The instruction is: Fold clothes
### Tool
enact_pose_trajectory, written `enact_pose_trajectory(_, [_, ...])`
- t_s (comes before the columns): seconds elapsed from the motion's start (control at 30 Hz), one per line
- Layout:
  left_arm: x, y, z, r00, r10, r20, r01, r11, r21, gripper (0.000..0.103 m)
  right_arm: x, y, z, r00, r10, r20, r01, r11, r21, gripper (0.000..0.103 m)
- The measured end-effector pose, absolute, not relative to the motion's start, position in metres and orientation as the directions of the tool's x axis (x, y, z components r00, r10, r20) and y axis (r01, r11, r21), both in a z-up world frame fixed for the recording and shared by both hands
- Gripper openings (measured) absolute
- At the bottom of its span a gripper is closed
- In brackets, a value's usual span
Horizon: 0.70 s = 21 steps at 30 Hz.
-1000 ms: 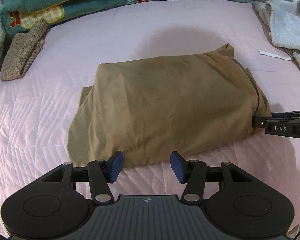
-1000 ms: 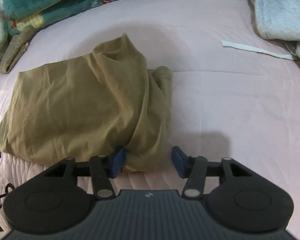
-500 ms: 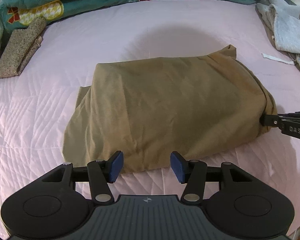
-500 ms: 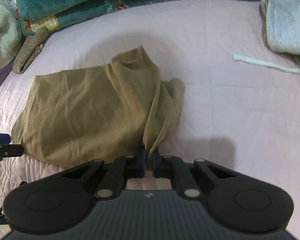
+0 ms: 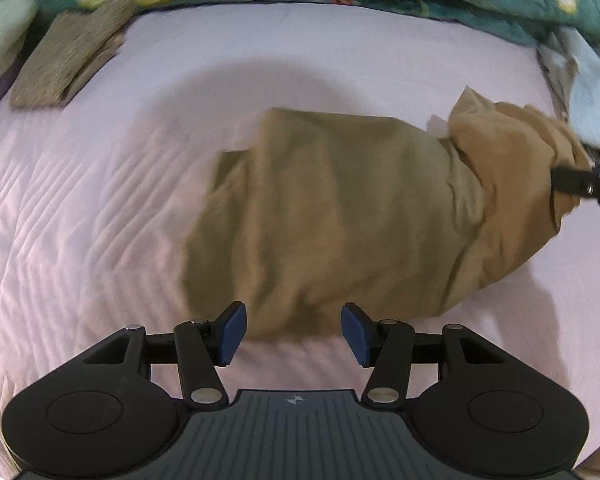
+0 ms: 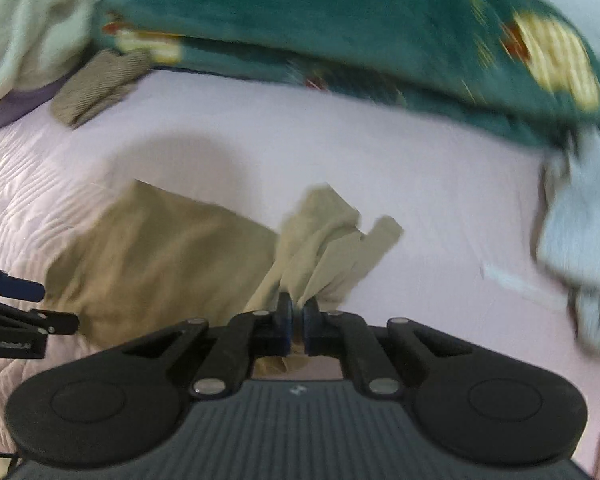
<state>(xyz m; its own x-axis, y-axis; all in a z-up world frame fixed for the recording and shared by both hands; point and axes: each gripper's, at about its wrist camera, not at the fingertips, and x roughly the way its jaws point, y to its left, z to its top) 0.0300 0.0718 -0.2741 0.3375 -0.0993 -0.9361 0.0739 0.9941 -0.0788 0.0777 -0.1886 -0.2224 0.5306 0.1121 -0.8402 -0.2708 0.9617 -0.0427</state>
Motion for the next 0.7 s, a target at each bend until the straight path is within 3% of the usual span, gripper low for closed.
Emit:
enact_pose_trajectory(0.33, [0.013,0.163,-0.281,0.37,-0.107,-0.923,-0.072,0.987,-0.143,0.055,0.067,-0.036,-0.223,0.51,0.2,-0.837,-0.52,0.846,-0.114,0.005])
enact_pose_trajectory(0.7, [-0.007,0.215,-0.298,0.358,-0.056,-0.932,-0.185,0.974,-0.129,0.055,0.065,0.045,-0.259,0.414,0.247,-0.876,-0.623,0.779,-0.075,0.006])
